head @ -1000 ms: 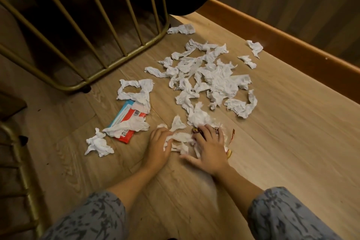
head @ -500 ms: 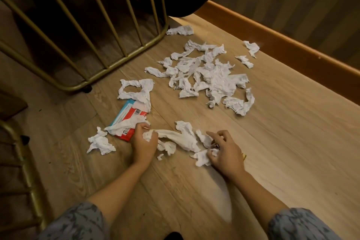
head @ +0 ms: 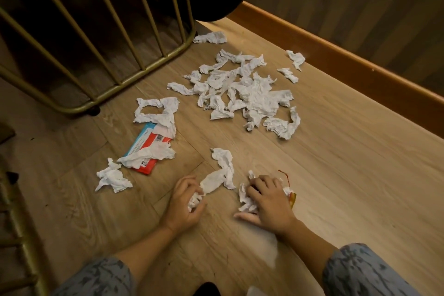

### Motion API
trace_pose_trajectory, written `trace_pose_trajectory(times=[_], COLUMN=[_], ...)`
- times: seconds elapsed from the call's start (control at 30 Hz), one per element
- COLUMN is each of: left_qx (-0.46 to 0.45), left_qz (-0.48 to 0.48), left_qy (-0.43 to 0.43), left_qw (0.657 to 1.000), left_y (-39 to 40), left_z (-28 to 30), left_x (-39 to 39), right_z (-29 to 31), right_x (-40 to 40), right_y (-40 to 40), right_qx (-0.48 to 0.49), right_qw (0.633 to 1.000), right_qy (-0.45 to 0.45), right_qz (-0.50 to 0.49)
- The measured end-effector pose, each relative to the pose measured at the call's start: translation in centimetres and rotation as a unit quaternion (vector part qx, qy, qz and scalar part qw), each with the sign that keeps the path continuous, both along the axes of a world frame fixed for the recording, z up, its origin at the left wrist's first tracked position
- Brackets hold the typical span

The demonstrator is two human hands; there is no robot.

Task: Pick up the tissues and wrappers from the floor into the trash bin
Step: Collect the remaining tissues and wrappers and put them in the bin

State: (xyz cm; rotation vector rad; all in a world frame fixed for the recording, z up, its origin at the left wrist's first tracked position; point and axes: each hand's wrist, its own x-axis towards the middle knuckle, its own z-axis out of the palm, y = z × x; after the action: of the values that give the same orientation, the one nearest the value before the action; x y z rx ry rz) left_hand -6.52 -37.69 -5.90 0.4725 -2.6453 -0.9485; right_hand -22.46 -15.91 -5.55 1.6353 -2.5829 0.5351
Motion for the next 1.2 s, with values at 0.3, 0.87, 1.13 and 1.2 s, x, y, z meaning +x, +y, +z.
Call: trace_pose_trajectory(times=[0.3, 0.87, 1.13, 1.2], left_qx=[0.056, 0.086, 0.016, 0.026], left_qz=[0.265, 0.194, 0.152, 0.157], left_qy=[0.004, -0.032, -0.005, -0.003], left_qw=[0.963, 0.977, 0.988, 0.987], left_y=[-2.3, -2.1, -1.2, -1.0], left_z=[1.7, 1.5, 0.9, 0.6], left_x=[0.1, -2.6, -2.2, -2.0], right_z=[2.1, -0.9, -2.8, -2.9], right_x=[-0.7, -1.6, -0.3, 0.3], right_y=[-3.3, -8.4, -6.4, -6.1], right_qx=[-0.207, -0.067, -0.062, -0.111], right_qw=[0.960, 0.980, 0.995, 0.989], right_qy=[-0.171, -0.180, -0.046, -0.068], right_qz=[-0.083, -0.042, 0.064, 0.070])
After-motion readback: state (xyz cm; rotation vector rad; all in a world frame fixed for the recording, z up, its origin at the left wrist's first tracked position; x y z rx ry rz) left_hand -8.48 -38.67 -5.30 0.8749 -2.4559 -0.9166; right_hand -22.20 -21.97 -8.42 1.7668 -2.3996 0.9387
